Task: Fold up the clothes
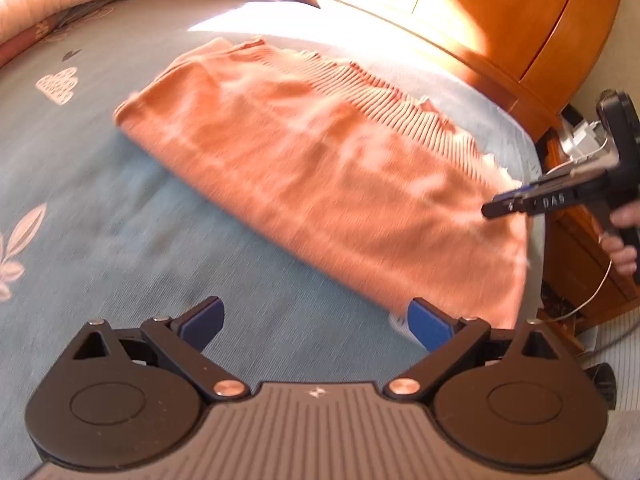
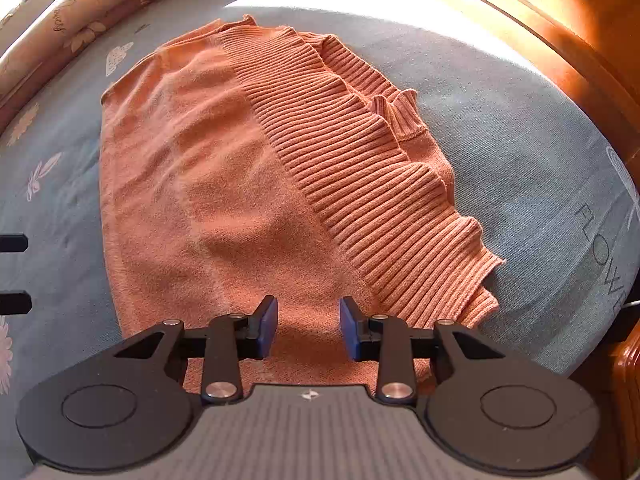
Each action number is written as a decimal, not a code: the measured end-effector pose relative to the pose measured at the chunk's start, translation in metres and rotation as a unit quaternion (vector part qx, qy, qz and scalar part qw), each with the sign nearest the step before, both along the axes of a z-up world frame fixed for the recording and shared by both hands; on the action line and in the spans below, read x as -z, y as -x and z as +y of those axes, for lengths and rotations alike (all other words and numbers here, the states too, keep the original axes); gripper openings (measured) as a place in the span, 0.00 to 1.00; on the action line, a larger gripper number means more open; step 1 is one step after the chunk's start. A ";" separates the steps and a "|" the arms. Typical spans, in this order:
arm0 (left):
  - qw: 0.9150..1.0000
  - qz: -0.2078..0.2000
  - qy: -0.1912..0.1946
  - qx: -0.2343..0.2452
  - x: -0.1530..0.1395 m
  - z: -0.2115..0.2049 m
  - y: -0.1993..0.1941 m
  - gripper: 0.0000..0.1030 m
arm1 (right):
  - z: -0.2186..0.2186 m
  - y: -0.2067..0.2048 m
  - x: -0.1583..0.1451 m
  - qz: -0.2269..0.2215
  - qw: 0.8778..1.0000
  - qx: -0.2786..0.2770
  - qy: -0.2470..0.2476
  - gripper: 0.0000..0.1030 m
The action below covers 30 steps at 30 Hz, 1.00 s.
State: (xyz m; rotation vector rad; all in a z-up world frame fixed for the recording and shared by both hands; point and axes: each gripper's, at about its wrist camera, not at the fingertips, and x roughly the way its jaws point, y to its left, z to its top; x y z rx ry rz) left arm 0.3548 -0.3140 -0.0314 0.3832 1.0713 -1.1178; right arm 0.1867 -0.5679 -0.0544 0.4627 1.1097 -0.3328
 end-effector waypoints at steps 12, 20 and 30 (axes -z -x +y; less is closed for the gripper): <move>0.992 0.126 0.018 0.011 0.059 -0.186 -0.103 0.94 | -0.035 0.014 0.011 -0.062 0.995 -0.015 -0.077 0.44; 0.997 0.042 0.035 -0.062 0.028 -0.203 -0.173 0.94 | -0.056 0.009 0.001 -0.072 0.992 -0.021 -0.099 0.44; 0.989 -0.011 0.063 -0.130 0.058 -0.151 -0.189 0.94 | -0.075 -0.080 -0.037 -0.128 0.983 -0.117 -0.058 0.46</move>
